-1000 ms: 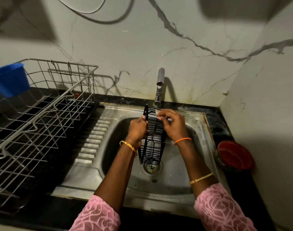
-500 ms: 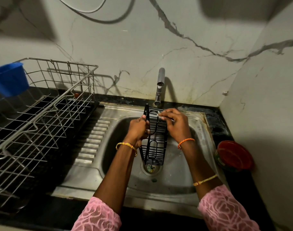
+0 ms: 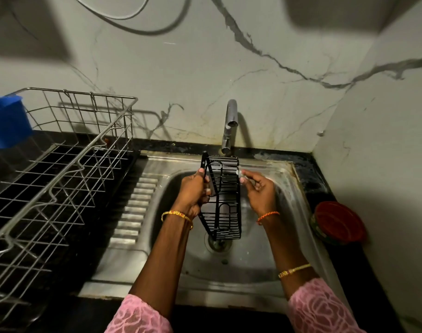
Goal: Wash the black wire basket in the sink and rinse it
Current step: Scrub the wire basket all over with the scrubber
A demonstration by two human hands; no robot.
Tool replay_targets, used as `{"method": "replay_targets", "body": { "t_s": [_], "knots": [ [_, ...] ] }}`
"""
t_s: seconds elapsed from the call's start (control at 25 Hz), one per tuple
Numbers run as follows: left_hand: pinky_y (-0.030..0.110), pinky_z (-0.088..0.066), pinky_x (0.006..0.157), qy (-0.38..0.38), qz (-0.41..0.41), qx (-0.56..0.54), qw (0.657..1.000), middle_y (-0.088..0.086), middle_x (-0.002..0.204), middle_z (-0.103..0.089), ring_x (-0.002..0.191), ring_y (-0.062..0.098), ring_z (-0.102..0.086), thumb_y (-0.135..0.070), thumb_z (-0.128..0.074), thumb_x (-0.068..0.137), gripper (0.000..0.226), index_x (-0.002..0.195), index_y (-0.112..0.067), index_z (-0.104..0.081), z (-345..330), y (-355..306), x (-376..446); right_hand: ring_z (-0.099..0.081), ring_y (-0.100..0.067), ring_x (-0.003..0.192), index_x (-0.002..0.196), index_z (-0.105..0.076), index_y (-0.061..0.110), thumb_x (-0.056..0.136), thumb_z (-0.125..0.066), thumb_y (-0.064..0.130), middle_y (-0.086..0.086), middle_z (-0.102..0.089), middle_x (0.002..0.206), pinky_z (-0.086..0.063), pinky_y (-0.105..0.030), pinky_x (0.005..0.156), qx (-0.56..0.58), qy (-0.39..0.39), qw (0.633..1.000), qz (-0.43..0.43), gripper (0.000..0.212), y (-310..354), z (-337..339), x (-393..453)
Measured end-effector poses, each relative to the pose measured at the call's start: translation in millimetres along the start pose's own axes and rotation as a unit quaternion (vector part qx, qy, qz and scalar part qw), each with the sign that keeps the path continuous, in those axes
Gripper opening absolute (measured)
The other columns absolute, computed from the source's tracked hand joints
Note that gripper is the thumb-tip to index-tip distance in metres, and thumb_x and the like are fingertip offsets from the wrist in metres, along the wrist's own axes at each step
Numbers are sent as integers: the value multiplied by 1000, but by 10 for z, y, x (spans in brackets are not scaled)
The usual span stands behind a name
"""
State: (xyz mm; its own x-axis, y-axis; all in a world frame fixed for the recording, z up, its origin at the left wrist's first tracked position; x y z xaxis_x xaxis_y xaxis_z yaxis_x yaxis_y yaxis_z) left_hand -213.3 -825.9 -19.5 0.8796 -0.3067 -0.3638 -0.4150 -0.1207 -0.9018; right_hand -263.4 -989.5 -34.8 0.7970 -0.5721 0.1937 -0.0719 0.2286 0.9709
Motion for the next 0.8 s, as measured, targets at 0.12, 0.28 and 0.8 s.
{"method": "replay_targets", "body": {
  "t_s": [0.12, 0.28, 0.8],
  "knots": [
    [13, -21, 30, 0, -3, 13, 1000, -11, 38, -36, 30, 1, -32, -31, -35, 103, 38, 68, -17, -45, 21, 32, 24, -63, 3, 79, 108, -61, -7, 81, -60, -9, -19, -64, 106, -52, -14, 81, 35, -23, 998, -40, 27, -12, -28, -53],
    [13, -22, 32, -2, -8, 26, 1000, -10, 41, -36, 31, 2, -33, -31, -36, 102, 38, 69, -16, -46, 2, 22, 20, -63, -5, 87, 101, -66, -1, 81, -63, -6, -10, -66, 103, -49, -10, 79, 9, -36, 998, 50, 21, 380, -100, -73],
    [14, -24, 31, 30, 0, 44, 999, -10, 41, -37, 31, 2, -34, -33, -35, 102, 39, 70, -17, -48, 57, -42, -77, -58, -11, 91, 89, -71, 4, 82, -62, -4, -2, -63, 95, -43, -6, 82, -184, 72, 960, 198, 14, 654, -147, -340]
  ]
}}
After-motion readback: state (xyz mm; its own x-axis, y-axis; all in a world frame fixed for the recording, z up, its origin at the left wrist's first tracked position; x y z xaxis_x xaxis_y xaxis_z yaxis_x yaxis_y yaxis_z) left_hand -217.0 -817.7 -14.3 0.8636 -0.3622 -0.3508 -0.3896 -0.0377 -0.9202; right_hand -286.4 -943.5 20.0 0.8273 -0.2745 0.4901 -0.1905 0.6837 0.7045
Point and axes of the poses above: each hand's wrist, its own x-axis towards the middle knuckle, its own z-axis out of the back of the hand, y = z × x, the point moved 4 cm from there along x, towards the middle knuckle
